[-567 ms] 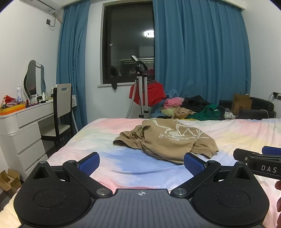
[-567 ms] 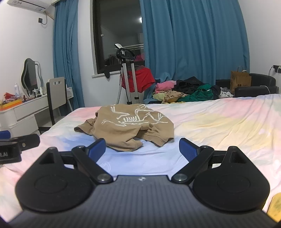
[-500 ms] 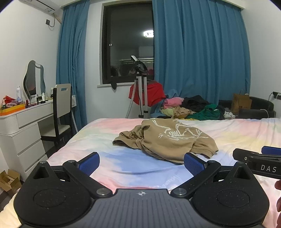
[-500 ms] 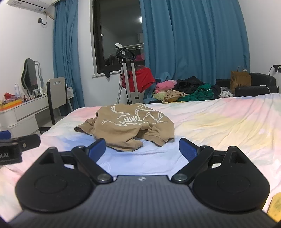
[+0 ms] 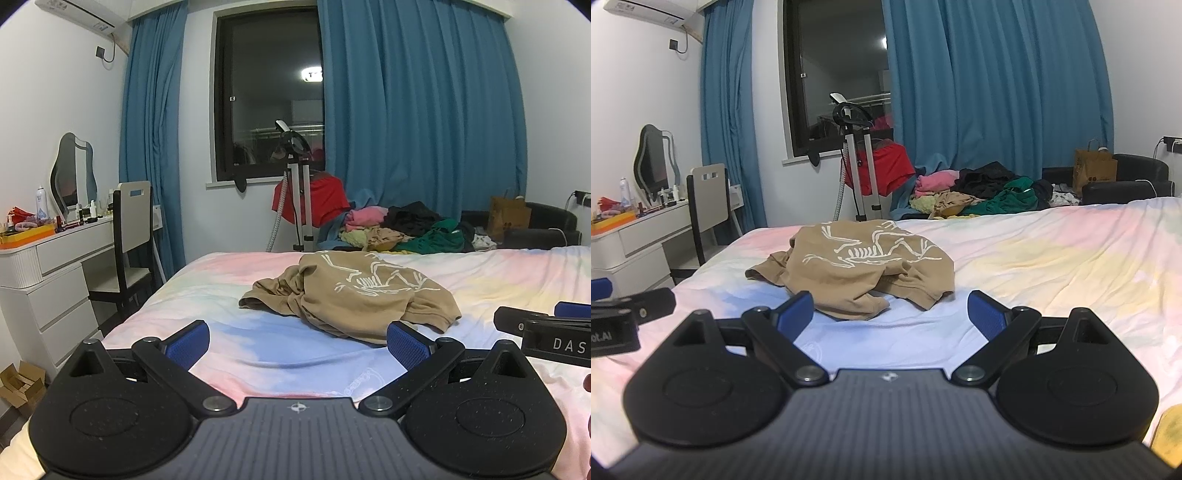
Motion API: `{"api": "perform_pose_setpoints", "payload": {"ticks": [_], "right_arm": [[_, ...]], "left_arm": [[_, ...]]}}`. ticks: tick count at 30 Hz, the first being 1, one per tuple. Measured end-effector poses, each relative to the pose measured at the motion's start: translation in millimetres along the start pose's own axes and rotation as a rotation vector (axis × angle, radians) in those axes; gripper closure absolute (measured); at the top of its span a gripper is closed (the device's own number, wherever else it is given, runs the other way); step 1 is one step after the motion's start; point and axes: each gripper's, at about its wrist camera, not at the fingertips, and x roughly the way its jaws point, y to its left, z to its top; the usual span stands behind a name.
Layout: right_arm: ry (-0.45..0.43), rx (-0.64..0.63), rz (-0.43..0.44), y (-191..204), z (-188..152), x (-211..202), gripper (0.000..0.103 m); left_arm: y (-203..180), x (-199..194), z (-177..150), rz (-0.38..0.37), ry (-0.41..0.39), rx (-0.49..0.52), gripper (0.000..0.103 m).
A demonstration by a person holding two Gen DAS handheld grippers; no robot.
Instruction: Fold clothes
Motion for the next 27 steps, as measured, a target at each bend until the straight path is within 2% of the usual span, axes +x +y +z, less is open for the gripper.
{"api": "perform_pose_setpoints", "payload": {"ticks": [21, 27], "right_arm": [[0.003, 0.013, 0.02, 1.4, -1.4, 0.4, 0.011], [0.01, 0.02, 0.021, 1.8, -1.6, 2.0, 0.011]], "left_arm": [[-3.8, -0.1, -4.7, 0.002, -0.013, 0.024, 0.0], [-7.9, -5.6, -6.0, 0.008, -0.073, 0.056, 0.0]]}}
